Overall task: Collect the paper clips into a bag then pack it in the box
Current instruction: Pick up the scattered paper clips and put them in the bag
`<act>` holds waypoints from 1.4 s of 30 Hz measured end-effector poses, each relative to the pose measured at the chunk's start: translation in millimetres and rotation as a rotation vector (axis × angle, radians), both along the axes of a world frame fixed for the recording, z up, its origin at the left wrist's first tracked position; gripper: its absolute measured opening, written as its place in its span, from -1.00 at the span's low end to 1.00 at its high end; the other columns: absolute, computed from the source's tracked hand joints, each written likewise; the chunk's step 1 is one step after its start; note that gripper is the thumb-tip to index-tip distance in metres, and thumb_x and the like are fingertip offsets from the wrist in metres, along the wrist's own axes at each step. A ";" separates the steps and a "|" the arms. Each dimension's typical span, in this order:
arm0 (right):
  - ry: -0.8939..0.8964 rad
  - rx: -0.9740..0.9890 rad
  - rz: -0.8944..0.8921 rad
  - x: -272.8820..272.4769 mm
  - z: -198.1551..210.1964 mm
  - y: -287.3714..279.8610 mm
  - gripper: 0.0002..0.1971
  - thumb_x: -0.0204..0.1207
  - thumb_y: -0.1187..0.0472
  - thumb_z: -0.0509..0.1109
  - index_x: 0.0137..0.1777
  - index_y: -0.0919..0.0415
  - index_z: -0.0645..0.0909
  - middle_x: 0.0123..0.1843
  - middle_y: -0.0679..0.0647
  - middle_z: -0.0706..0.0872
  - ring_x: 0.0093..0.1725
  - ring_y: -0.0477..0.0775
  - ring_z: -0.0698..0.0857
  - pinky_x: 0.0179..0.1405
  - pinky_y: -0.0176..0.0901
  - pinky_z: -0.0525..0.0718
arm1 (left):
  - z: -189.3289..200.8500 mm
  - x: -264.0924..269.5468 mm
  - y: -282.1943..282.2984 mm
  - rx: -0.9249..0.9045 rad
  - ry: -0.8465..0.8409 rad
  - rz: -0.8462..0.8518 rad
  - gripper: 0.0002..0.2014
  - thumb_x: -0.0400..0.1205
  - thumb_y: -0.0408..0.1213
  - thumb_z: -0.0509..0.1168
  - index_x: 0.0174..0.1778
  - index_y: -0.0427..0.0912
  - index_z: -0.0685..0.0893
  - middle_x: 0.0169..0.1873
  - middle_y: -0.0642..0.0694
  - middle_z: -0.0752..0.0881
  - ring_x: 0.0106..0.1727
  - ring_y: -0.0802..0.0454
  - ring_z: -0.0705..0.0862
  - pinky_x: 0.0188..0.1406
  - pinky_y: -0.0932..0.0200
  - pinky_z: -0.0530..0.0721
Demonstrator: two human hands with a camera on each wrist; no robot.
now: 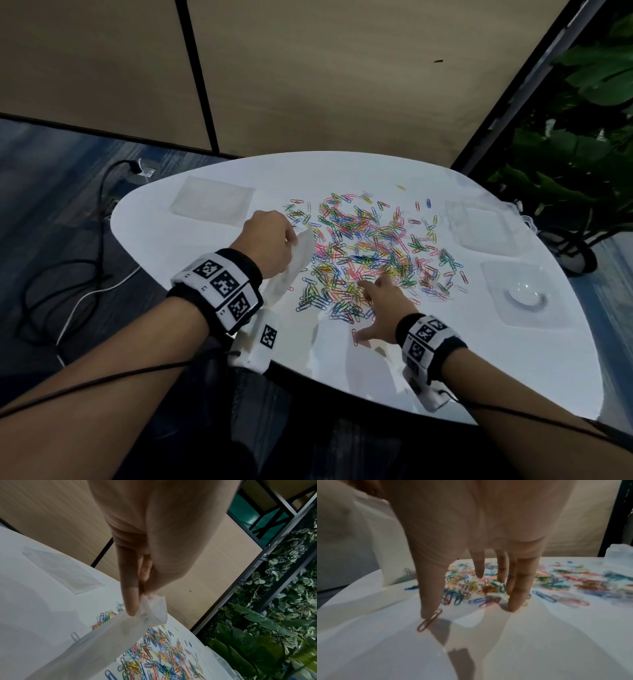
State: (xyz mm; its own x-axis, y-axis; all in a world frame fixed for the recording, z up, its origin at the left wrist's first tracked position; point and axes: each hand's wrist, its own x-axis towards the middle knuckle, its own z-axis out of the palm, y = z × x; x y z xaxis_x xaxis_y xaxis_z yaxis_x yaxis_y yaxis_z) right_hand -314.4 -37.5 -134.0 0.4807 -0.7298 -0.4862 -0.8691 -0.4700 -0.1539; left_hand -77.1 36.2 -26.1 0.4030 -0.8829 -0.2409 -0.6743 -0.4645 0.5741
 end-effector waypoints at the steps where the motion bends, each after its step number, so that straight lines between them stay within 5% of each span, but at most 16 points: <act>1: -0.006 -0.030 0.015 2.3 -4.2 3.0 0.07 0.17 -0.21 0.66 0.63 -0.05 0.17 0.56 0.14 0.26 0.47 0.24 0.41 0.39 0.17 0.59 | 0.2 0.1 -0.1 0.004 -0.002 -0.001 -0.81 0.64 -0.43 0.30 -0.01 -0.17 0.83 -0.01 -0.23 0.81 -0.20 -0.16 0.84 0.04 0.01 0.84; 5: -0.068 -0.085 0.086 16.6 -8.4 9.1 -0.37 0.46 0.05 0.52 0.53 0.03 0.42 0.49 0.16 0.39 0.43 0.26 0.47 0.40 0.09 0.57 | 0.4 1.1 1.2 0.013 -0.002 -0.016 -0.81 0.64 -0.43 0.31 -0.01 -0.17 0.82 0.01 -0.22 0.80 -0.22 -0.16 0.83 0.04 -0.01 0.84; 8: -0.136 -0.152 0.100 25.0 -12.1 7.8 -0.70 0.55 0.32 0.38 0.28 0.19 0.67 0.25 0.18 0.58 0.14 0.21 0.66 0.17 -0.05 0.70 | 0.3 2.0 3.8 0.019 0.003 -0.027 -0.79 0.66 -0.45 0.27 0.00 -0.17 0.82 -0.02 -0.23 0.81 -0.22 -0.16 0.83 0.04 0.00 0.83; 11: -0.173 -0.196 0.094 27.2 -15.2 1.7 -0.83 0.58 0.35 0.34 0.05 0.23 0.76 0.00 0.15 0.67 -0.05 0.18 0.72 -0.08 -0.14 0.67 | 1.6 2.5 6.1 0.021 0.005 -0.038 -0.78 0.66 -0.45 0.27 0.02 -0.19 0.82 0.00 -0.24 0.80 -0.16 -0.18 0.84 0.05 -0.01 0.83; 14: -0.215 -0.152 -0.033 25.1 -7.5 -11.5 -0.84 0.59 0.26 0.38 -0.05 0.22 0.81 -0.14 0.12 0.78 -0.18 0.07 0.71 -0.19 -0.26 0.59 | 1.8 3.5 6.4 0.022 -0.002 -0.048 -0.79 0.66 -0.44 0.27 0.02 -0.19 0.82 0.00 -0.23 0.80 -0.18 -0.17 0.83 0.06 -0.01 0.83; 18: -0.388 -0.089 -0.313 19.5 14.6 -29.2 -0.87 0.50 0.31 0.50 0.00 0.22 0.84 -0.11 0.10 0.84 -0.19 0.03 0.75 -0.09 -0.30 0.69 | 1.2 2.5 4.7 0.029 -0.012 -0.058 -0.79 0.66 -0.44 0.27 0.01 -0.18 0.82 -0.02 -0.22 0.81 -0.21 -0.15 0.81 0.04 0.00 0.83; 23: -0.924 0.341 -0.693 25.3 52.2 -37.7 -0.87 0.44 0.43 0.54 -0.03 0.35 0.79 -0.09 0.30 0.84 -0.11 0.20 0.86 0.03 0.01 0.82 | 1.4 -4.2 1.2 0.041 -0.012 -0.078 -0.76 0.65 -0.46 0.24 0.04 -0.19 0.81 -0.04 -0.23 0.81 -0.13 -0.17 0.82 0.06 -0.02 0.83; 26: -1.210 0.637 -0.788 35.7 73.5 -28.7 -0.81 0.48 0.47 0.48 0.08 0.44 0.72 0.02 0.35 0.82 -0.03 0.20 0.84 0.00 -0.15 0.81 | 0.0 -9.5 -0.1 0.041 -0.005 -0.084 -0.76 0.65 -0.47 0.24 0.06 -0.21 0.80 -0.04 -0.23 0.81 -0.09 -0.18 0.83 0.09 -0.03 0.82; 30: -1.350 0.863 -0.856 51.1 82.1 -14.1 -0.80 0.54 0.47 0.42 0.15 0.45 0.66 -0.03 0.24 0.83 -0.01 0.10 0.84 -0.06 -0.26 0.78 | -1.7 -19.2 -3.6 0.008 0.012 -0.080 -0.76 0.66 -0.46 0.25 0.09 -0.23 0.81 0.05 -0.23 0.81 -0.03 -0.22 0.82 0.13 -0.05 0.80; 36: -1.275 0.834 -0.831 70.2 69.5 2.0 -0.87 0.51 0.56 0.40 -0.02 0.39 0.68 -0.10 0.27 0.80 -0.12 0.13 0.83 -0.02 -0.17 0.81 | -2.8 -28.2 -5.1 -0.046 0.032 -0.086 -0.79 0.63 -0.41 0.30 0.06 -0.21 0.83 -0.11 -0.26 0.82 -0.03 -0.20 0.82 0.17 -0.04 0.77; 42: -0.914 0.329 -0.496 78.4 57.7 7.1 -0.85 0.34 0.41 0.57 -0.13 0.21 0.74 -0.16 0.23 0.84 -0.15 0.22 0.85 -0.01 0.12 0.83 | -6.5 -22.9 -5.1 -0.093 0.040 -0.110 -0.81 0.61 -0.42 0.33 -0.06 -0.16 0.85 -0.29 -0.13 0.74 -0.15 -0.16 0.83 0.08 -0.04 0.81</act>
State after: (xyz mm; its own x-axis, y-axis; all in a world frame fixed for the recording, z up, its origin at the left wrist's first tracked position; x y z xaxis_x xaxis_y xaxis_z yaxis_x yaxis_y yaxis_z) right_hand -236.0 -30.4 -76.3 0.4476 -0.8417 -0.3020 -0.4436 0.0842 -0.8923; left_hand -100.0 31.1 -32.6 0.2941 -0.9405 -0.1701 -0.6938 -0.3325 0.6388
